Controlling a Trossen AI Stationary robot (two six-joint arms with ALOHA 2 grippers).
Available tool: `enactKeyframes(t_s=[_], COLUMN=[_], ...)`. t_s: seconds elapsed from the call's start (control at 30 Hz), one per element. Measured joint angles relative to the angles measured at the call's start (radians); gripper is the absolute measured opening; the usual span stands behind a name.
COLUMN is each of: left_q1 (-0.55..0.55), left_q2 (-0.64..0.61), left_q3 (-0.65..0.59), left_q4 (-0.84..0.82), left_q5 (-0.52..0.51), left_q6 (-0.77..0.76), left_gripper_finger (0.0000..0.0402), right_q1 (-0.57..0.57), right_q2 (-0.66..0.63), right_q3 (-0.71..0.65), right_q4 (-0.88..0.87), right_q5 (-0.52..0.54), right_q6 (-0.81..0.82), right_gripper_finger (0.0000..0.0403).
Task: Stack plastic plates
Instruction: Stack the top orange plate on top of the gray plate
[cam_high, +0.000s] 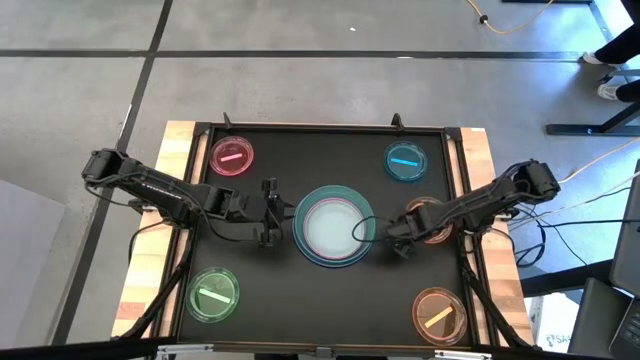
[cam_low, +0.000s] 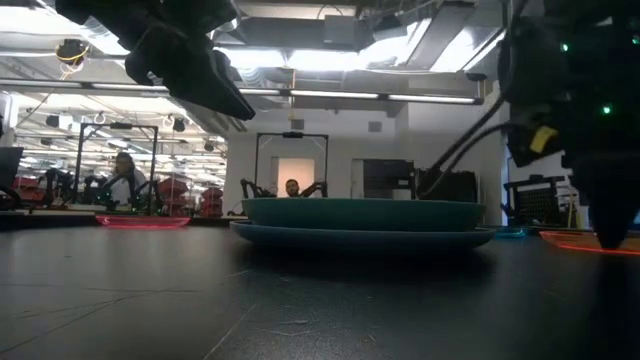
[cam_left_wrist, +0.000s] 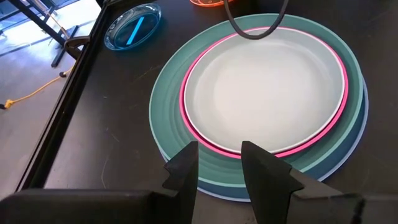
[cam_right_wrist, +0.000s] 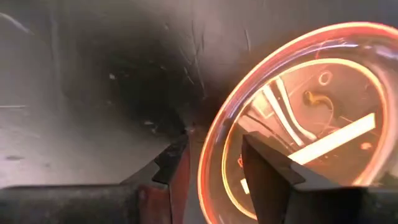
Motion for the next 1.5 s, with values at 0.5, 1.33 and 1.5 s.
enactKeyframes(t_s=[0.5,1.33,1.5], left_q1=[0.000,0.000,0.000], left_q2=[0.000,0.000,0.000], left_q3=[0.000,0.000,0.000], left_q4=[0.000,0.000,0.000], left_q5=[-0.001,-0.001,-0.001], left_q6=[0.000,0.001,0.001], left_gripper_finger=[0.0116,0.0116,0.0116], right_q1=[0.000,0.000,0.000], right_q2=[-0.001,-0.002,0.017], right_q3=[-0.031,0.409,0.409], right_q4=[0.051,0.005,0.238], right_q5=[0.014,0.300,0.256], right_q6=[-0.099,-0.421,-0.578], right_gripper_finger=[0.0033,0.0001,0.0001])
